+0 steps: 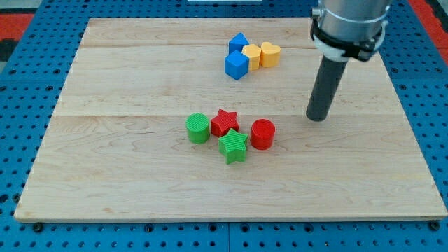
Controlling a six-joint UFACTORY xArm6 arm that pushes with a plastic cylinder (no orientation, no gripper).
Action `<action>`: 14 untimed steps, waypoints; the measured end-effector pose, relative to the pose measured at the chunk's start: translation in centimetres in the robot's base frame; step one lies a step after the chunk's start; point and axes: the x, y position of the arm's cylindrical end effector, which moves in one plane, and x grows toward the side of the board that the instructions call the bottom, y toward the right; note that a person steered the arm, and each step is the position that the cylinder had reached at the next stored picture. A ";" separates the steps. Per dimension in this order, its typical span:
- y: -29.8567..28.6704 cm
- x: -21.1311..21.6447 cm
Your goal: Push the red circle along with the green star left and down a bit
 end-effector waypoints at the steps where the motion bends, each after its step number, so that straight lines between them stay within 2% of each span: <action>1: 0.0 1.7; 3: -3.1 10.2; 5: -3.1 10.2; 7: -3.1 5.4; 11: -3.4 0.4; 14: -4.1 0.6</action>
